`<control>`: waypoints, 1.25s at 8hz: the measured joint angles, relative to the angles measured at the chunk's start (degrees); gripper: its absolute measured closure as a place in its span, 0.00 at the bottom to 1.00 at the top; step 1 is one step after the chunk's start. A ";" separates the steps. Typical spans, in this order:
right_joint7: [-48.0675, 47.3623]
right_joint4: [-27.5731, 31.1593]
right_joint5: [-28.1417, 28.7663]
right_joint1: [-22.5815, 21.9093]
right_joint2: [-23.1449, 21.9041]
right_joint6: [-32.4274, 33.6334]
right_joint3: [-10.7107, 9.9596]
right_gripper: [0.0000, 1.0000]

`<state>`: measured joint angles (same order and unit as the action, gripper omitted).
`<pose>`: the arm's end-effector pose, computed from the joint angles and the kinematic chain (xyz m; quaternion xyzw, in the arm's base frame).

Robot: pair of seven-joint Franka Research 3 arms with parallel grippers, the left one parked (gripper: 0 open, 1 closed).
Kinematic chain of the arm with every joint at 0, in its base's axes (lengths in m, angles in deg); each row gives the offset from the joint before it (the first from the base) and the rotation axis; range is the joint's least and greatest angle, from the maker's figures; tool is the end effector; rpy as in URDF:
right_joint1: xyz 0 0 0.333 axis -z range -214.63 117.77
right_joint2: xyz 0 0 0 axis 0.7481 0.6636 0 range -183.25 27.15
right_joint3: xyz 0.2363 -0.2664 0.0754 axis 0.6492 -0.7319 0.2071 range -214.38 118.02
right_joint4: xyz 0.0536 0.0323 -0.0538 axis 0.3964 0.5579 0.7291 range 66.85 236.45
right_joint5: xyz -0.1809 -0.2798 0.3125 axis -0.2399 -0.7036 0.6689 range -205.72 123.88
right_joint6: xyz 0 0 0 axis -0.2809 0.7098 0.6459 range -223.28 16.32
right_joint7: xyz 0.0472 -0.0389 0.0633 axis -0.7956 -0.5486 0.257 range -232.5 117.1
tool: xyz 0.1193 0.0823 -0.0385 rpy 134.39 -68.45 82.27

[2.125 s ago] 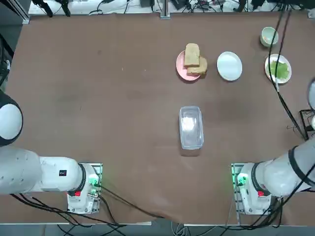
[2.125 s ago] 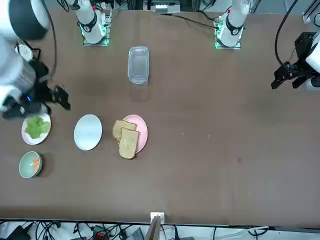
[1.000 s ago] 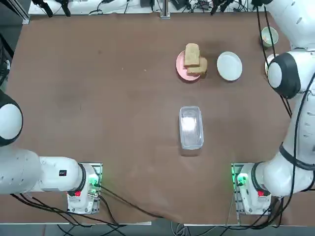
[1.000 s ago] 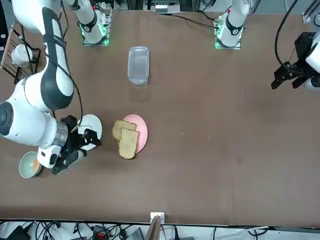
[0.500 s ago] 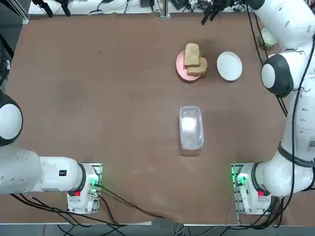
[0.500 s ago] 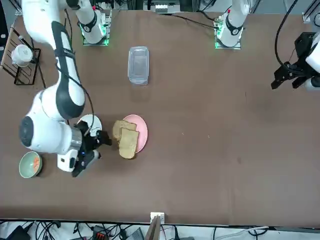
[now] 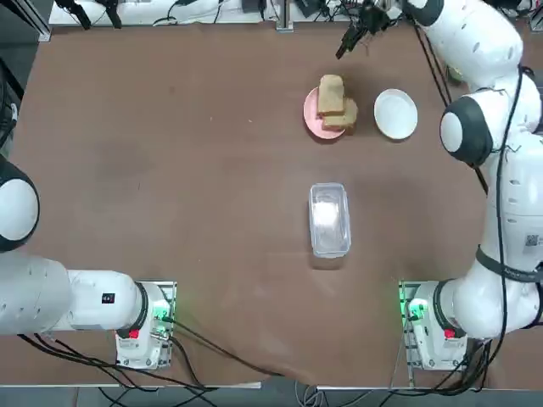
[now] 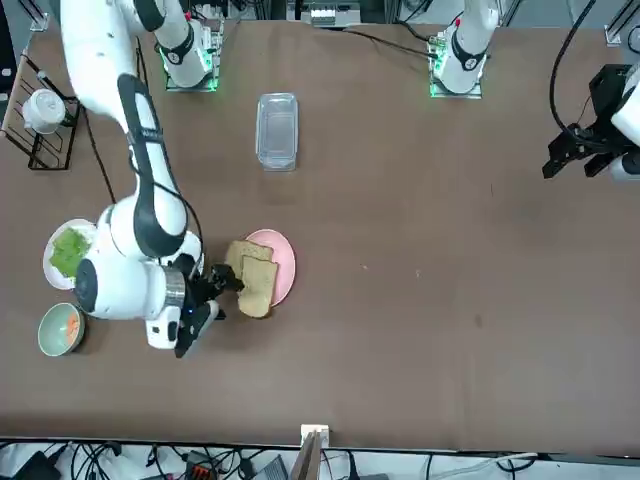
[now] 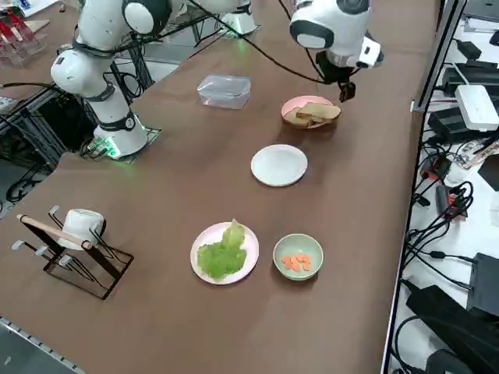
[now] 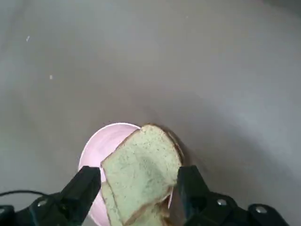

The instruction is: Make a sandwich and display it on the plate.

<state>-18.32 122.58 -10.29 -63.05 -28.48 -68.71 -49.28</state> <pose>0.8285 0.2623 0.2755 -0.9062 -0.3482 -0.0390 0.2366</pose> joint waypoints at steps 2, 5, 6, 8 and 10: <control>0.07 -0.04 0.04 -0.20 2.66 -4.34 2.47 0.00; -0.02 -0.28 0.04 -0.33 5.05 -7.87 3.03 0.01; -0.05 -0.34 0.04 -0.17 5.57 -8.29 3.02 0.02; -0.05 -0.38 0.04 0.37 6.09 -8.36 3.02 0.04; -0.05 -0.40 0.04 0.60 6.57 -8.36 3.02 0.08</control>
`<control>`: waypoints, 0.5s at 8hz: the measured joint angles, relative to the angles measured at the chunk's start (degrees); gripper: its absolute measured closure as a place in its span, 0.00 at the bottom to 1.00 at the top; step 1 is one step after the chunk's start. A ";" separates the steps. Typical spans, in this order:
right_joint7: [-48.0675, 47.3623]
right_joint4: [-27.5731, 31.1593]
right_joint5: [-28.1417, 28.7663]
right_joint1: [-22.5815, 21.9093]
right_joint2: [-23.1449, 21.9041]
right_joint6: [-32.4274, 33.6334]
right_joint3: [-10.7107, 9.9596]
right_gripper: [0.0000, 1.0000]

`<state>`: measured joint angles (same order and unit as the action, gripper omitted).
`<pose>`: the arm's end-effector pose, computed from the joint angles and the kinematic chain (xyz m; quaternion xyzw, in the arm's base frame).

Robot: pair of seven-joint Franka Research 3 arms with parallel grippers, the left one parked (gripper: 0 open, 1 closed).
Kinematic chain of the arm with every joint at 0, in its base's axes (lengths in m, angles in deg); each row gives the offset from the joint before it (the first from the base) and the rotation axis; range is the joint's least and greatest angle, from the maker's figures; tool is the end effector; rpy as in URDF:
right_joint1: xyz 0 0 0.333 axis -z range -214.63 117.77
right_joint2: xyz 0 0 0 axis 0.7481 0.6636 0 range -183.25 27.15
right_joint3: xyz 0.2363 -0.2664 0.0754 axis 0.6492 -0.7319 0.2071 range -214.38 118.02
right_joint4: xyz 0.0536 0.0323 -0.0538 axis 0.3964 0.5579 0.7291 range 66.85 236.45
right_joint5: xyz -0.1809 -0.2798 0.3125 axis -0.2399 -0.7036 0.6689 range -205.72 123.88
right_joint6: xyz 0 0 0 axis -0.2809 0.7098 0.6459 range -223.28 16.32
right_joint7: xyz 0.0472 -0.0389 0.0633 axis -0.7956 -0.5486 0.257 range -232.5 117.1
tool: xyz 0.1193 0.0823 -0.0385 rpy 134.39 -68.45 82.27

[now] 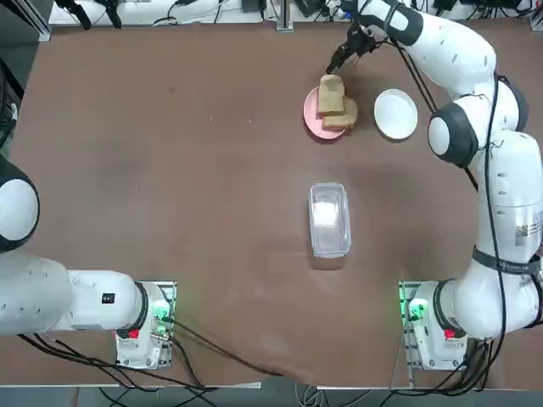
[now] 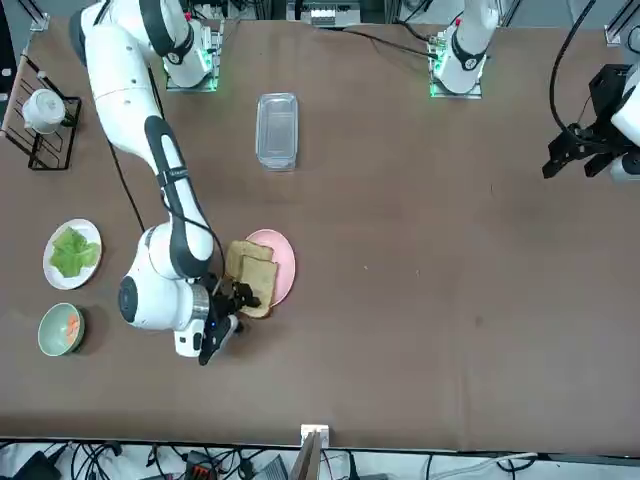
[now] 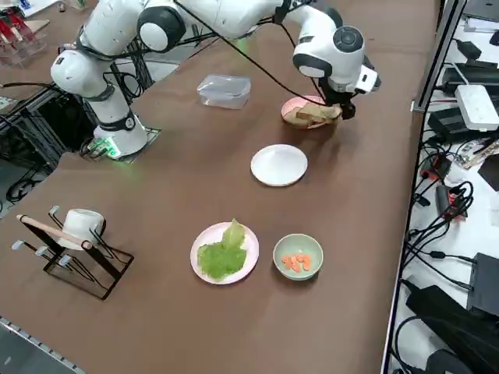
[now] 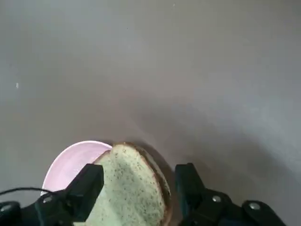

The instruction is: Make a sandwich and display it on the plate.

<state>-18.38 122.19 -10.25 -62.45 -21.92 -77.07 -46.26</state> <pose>0.8351 0.2768 0.1914 -0.9122 -0.3276 -0.0535 0.2402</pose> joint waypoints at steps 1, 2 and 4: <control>0.00 0.00 0.00 0.12 0.33 0.00 0.00 0.08; 0.00 0.00 0.00 0.25 0.71 0.00 0.00 0.08; 0.00 -0.04 0.00 0.49 1.27 -0.02 0.00 0.08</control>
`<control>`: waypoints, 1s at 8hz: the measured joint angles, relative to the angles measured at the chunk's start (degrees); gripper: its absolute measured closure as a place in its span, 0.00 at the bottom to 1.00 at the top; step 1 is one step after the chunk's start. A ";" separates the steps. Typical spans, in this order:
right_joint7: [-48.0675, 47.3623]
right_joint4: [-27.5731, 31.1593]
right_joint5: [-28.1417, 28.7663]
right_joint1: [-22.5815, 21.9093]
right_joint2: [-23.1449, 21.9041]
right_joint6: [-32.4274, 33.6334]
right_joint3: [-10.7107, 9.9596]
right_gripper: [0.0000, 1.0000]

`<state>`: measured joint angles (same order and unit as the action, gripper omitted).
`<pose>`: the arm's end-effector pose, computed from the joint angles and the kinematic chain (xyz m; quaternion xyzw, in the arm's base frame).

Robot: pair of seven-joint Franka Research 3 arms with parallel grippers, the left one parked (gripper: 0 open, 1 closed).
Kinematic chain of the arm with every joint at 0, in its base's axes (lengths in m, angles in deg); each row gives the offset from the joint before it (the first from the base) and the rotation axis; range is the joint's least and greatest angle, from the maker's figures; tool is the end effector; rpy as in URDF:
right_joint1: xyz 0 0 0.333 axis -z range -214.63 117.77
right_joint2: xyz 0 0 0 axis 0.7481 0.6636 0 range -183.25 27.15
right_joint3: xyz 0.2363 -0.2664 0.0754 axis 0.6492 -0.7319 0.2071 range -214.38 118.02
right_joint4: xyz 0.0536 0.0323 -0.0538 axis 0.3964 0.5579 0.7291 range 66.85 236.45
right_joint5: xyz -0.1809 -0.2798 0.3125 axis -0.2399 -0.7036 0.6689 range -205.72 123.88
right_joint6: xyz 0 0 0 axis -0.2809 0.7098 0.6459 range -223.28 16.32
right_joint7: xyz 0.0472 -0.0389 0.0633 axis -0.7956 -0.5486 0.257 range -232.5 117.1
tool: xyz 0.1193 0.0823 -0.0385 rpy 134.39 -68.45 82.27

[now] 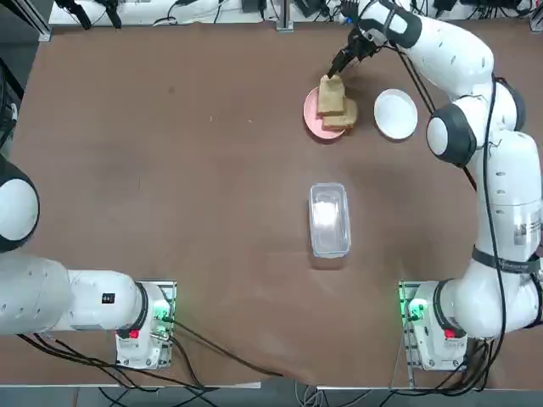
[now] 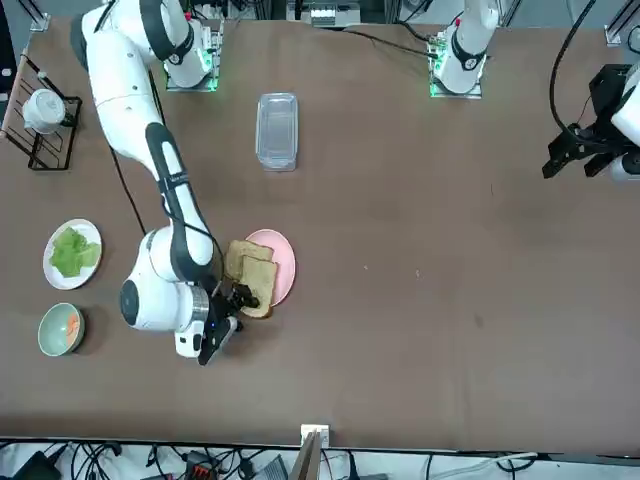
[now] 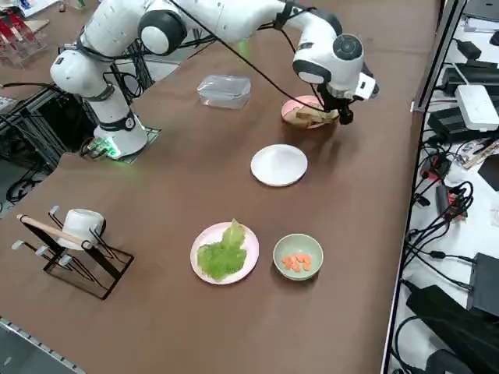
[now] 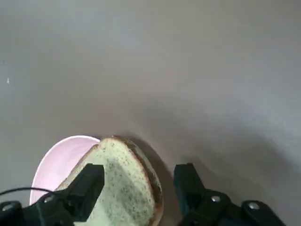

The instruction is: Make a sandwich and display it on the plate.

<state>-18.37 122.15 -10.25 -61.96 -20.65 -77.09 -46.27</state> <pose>0.8344 0.2687 0.1724 -0.9147 -0.3213 -0.0444 0.2409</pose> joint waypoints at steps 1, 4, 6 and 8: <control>0.00 0.00 0.00 0.14 0.09 0.00 0.00 0.08; 0.02 -0.01 0.00 0.33 0.15 0.85 0.00 0.12; 0.06 -0.01 0.00 0.33 0.38 1.65 0.00 0.13; 0.19 -0.01 -0.01 0.33 0.63 2.53 0.00 0.18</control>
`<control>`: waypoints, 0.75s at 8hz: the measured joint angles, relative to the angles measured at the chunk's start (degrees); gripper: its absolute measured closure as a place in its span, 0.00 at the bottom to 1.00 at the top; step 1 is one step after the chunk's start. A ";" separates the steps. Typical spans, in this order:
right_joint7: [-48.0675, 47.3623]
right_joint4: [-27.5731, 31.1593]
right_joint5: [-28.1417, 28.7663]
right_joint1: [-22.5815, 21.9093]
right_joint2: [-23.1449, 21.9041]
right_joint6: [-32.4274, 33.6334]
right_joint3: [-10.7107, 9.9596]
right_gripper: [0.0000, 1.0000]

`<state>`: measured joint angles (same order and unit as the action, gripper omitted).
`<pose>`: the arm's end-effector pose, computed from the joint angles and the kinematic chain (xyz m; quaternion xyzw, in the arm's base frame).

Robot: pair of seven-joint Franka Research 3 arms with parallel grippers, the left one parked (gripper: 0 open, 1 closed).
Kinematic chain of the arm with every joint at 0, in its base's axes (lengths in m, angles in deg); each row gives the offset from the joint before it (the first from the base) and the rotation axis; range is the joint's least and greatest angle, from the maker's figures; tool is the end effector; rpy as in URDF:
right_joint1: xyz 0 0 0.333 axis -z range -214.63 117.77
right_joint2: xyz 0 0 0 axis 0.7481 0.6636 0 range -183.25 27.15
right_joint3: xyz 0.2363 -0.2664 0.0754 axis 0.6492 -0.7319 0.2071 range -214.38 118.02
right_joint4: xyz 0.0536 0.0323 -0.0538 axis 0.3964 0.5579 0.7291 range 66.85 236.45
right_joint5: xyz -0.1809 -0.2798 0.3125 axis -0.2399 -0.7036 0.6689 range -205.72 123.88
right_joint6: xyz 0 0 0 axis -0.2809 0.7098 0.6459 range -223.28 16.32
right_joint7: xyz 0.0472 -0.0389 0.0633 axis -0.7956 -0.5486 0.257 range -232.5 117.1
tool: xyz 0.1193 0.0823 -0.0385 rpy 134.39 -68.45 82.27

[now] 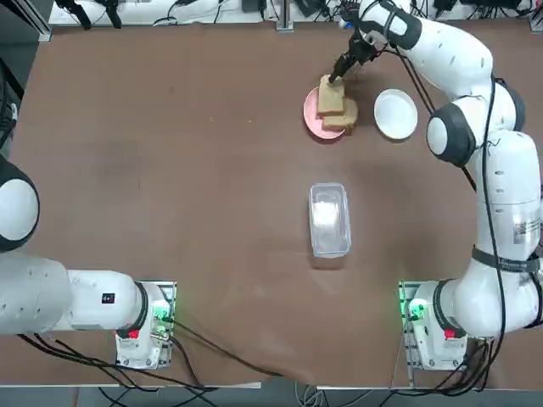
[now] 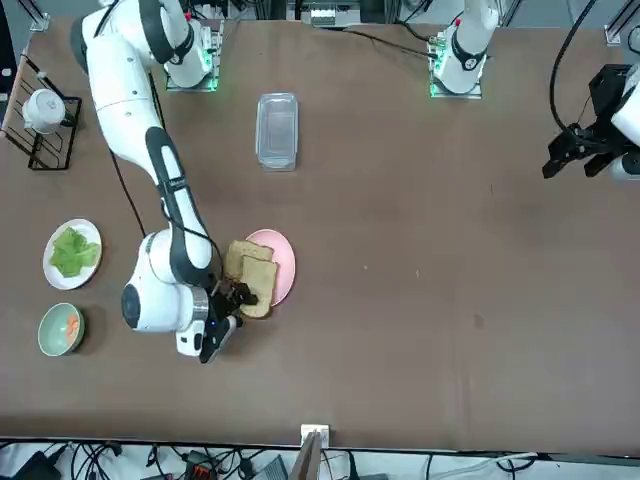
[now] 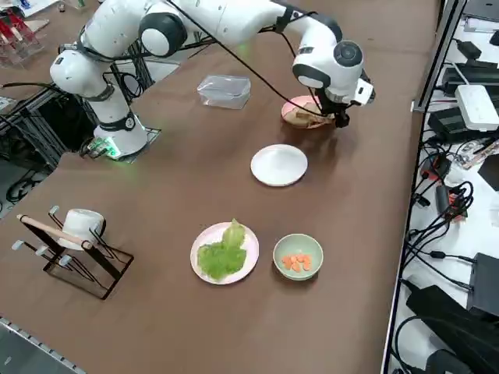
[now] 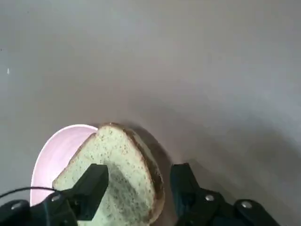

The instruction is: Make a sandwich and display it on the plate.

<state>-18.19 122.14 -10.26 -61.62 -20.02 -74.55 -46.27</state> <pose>0.8273 0.2651 0.1601 -0.9128 -0.3235 -0.0201 0.2486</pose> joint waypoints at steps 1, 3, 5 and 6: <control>0.13 0.00 -0.02 0.01 0.01 0.37 -0.01 0.20; 0.29 0.00 -0.14 0.07 0.02 0.67 -0.06 0.31; 0.72 -0.02 -0.20 0.09 0.03 1.62 -0.16 0.39; 0.84 -0.20 -0.20 0.16 0.03 2.19 -0.25 0.61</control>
<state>-17.35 121.95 -10.46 -61.46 -19.99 -72.36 -46.52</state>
